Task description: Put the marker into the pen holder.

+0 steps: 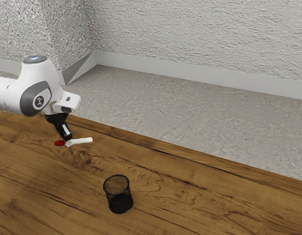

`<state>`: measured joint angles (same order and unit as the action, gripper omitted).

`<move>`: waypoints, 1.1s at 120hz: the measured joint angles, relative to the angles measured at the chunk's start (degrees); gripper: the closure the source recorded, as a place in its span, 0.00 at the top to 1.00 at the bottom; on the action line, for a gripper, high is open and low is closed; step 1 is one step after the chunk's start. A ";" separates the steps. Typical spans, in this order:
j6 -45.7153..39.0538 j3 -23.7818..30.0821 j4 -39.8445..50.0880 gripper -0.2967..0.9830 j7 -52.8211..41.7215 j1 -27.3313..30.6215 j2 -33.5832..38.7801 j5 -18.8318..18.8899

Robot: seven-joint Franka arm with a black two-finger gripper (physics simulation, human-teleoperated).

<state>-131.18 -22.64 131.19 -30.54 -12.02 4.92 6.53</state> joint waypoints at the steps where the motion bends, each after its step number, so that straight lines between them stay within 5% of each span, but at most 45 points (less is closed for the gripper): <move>1: 0.42 0.58 -0.55 0.15 0.13 0.11 -0.17 0.19; 44: 24.71 15.38 -23.36 0.15 5.40 -4.75 -11.69 5.18; 84: 50.76 18.77 -32.79 0.15 11.29 -7.16 -16.86 7.19; 132: 61.90 19.03 -32.81 0.15 16.18 -13.83 -16.97 5.90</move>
<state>-69.28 -3.61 98.38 -14.36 -25.85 -12.05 12.43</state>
